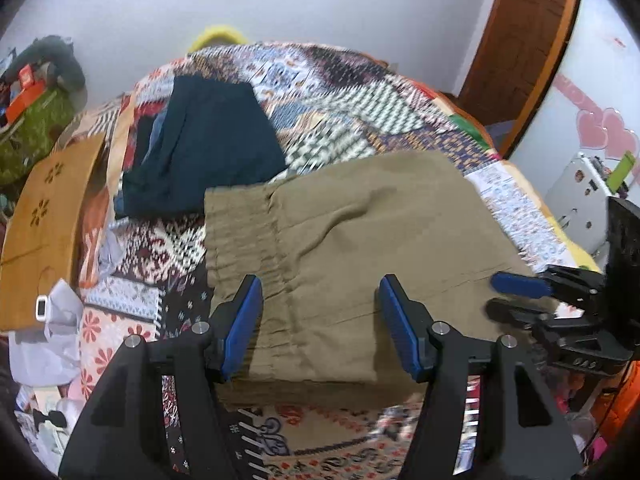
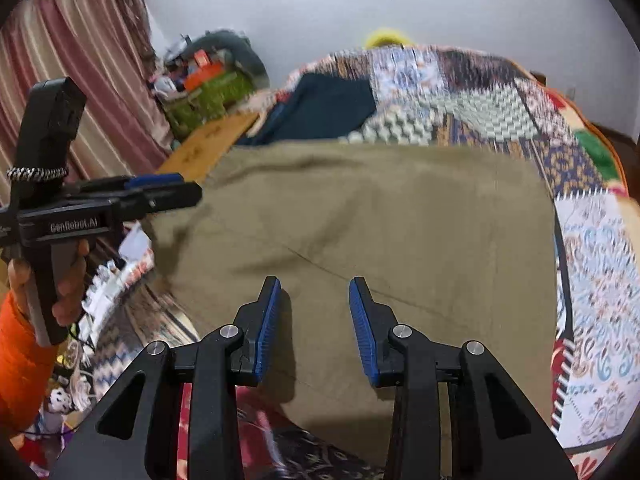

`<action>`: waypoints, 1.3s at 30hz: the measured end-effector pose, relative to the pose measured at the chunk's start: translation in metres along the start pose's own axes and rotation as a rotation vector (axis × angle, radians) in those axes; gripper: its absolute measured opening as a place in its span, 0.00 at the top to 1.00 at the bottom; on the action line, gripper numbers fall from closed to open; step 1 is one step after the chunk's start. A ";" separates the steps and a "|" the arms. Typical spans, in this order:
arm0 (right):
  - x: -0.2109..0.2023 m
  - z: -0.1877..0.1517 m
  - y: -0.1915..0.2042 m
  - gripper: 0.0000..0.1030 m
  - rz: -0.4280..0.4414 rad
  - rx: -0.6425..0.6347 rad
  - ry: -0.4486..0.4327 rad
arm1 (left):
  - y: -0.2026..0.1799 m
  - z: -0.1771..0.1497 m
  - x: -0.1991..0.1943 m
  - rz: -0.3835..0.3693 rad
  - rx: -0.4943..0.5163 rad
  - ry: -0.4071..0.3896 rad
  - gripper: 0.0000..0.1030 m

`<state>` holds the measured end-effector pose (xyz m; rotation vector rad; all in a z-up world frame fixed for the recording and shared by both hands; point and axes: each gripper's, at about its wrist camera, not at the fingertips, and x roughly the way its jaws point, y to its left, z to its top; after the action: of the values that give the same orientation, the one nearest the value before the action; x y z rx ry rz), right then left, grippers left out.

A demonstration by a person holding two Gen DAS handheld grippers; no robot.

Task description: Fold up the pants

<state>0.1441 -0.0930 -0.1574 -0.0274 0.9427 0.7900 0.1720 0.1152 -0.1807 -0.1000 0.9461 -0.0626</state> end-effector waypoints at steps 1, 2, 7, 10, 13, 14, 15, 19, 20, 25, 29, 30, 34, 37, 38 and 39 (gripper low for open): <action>-0.001 -0.004 -0.002 0.69 -0.003 -0.001 -0.002 | 0.005 -0.004 0.005 0.006 -0.009 0.013 0.41; -0.005 -0.007 -0.005 0.69 -0.004 -0.003 -0.011 | 0.010 -0.007 0.010 0.008 -0.022 0.027 0.41; -0.021 -0.020 -0.022 0.69 -0.030 0.024 -0.004 | 0.023 -0.016 0.012 -0.004 -0.058 0.024 0.41; -0.030 -0.029 -0.033 0.69 -0.060 0.039 0.011 | 0.022 -0.019 0.009 0.031 -0.034 0.014 0.39; -0.038 -0.039 -0.045 0.67 -0.081 0.068 0.027 | 0.023 -0.023 0.007 0.051 -0.019 0.009 0.37; -0.042 -0.045 -0.051 0.67 -0.088 0.085 0.030 | 0.024 -0.024 0.006 0.050 -0.022 0.011 0.37; -0.045 -0.048 -0.055 0.67 -0.105 0.090 0.033 | 0.025 -0.025 0.006 0.045 -0.029 0.014 0.37; -0.056 -0.063 -0.072 0.67 -0.113 0.142 0.041 | 0.031 -0.029 0.004 0.027 -0.059 0.017 0.35; -0.059 -0.067 -0.076 0.66 -0.105 0.161 0.037 | 0.032 -0.031 0.004 0.029 -0.061 0.016 0.34; -0.063 -0.076 -0.078 0.63 -0.091 0.197 0.021 | 0.030 -0.039 0.004 0.048 -0.071 0.006 0.31; -0.066 -0.075 -0.076 0.63 -0.092 0.208 0.027 | 0.032 -0.038 0.000 0.043 -0.091 0.012 0.32; -0.068 -0.075 -0.076 0.63 -0.097 0.205 0.033 | 0.033 -0.037 -0.001 0.042 -0.093 0.014 0.32; -0.075 -0.069 -0.076 0.60 -0.116 0.184 0.042 | 0.032 -0.032 -0.009 0.050 -0.092 0.017 0.32; -0.085 -0.061 -0.077 0.60 -0.131 0.165 0.017 | 0.033 -0.023 -0.019 0.035 -0.104 -0.001 0.32; -0.088 -0.057 -0.079 0.60 -0.133 0.163 0.003 | 0.035 -0.018 -0.023 0.028 -0.110 -0.013 0.32; -0.092 -0.051 -0.081 0.60 -0.137 0.161 -0.018 | 0.036 -0.014 -0.025 0.030 -0.112 -0.021 0.32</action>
<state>0.1265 -0.2237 -0.1462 0.0546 0.9744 0.5858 0.1469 0.1522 -0.1727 -0.1902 0.9293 0.0191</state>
